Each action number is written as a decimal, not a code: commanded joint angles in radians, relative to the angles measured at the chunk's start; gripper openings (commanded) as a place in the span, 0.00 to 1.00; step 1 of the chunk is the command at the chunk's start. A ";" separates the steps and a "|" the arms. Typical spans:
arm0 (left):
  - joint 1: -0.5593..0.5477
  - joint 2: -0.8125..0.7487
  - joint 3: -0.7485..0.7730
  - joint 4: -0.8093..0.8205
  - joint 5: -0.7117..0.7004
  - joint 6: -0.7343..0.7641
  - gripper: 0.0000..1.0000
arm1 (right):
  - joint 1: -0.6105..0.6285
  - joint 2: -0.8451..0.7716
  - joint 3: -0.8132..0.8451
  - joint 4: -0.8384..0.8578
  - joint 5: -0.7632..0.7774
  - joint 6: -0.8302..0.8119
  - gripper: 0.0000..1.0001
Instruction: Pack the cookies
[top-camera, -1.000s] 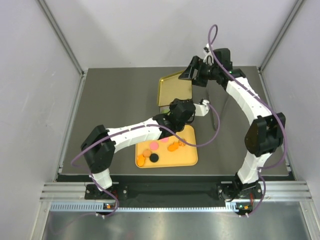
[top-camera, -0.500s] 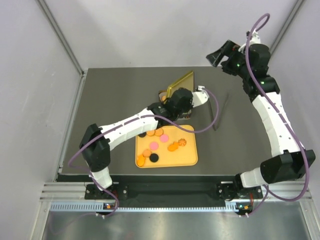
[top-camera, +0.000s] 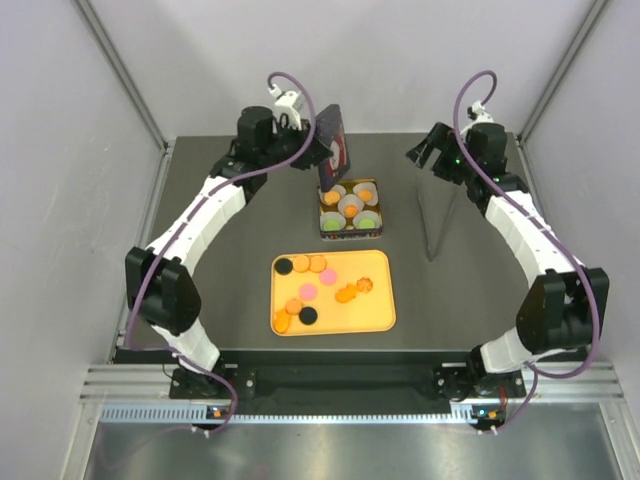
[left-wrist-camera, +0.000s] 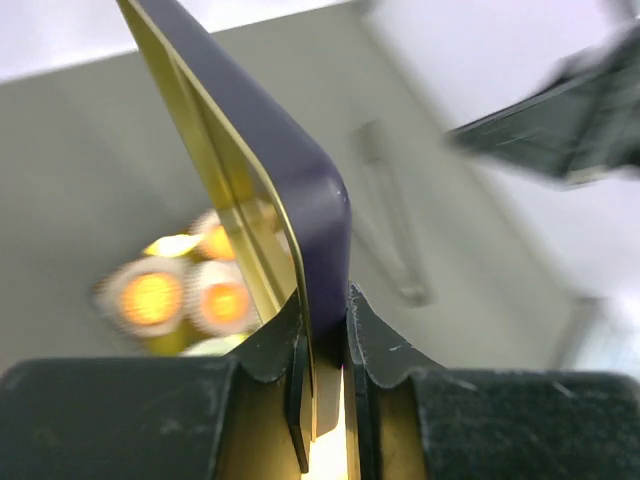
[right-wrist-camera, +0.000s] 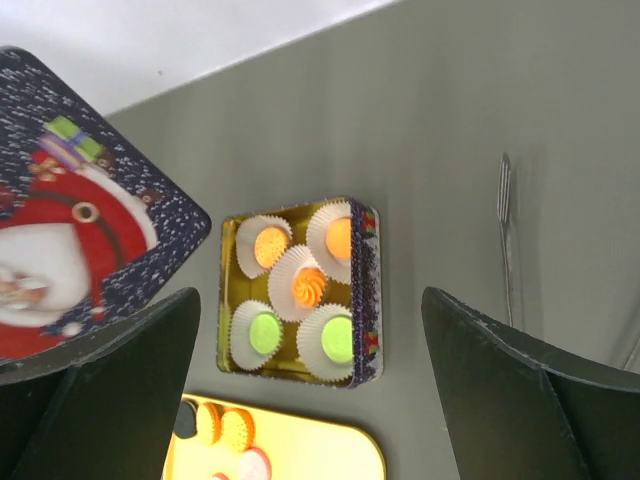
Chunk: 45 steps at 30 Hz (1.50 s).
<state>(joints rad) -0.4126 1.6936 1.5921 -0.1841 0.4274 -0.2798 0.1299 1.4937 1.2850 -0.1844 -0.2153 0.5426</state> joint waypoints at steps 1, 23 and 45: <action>0.059 0.012 -0.061 0.319 0.338 -0.336 0.00 | -0.004 0.022 0.002 0.111 -0.039 -0.027 0.91; 0.144 0.567 -0.106 1.293 0.724 -1.288 0.00 | 0.033 0.255 0.000 0.277 -0.161 -0.030 0.90; 0.181 0.692 -0.066 1.351 0.764 -1.326 0.00 | 0.069 0.467 -0.052 0.473 -0.361 0.053 1.00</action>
<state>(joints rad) -0.2401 2.3833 1.4784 1.0706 1.1847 -1.5944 0.1780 1.9408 1.2381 0.2008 -0.5377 0.5770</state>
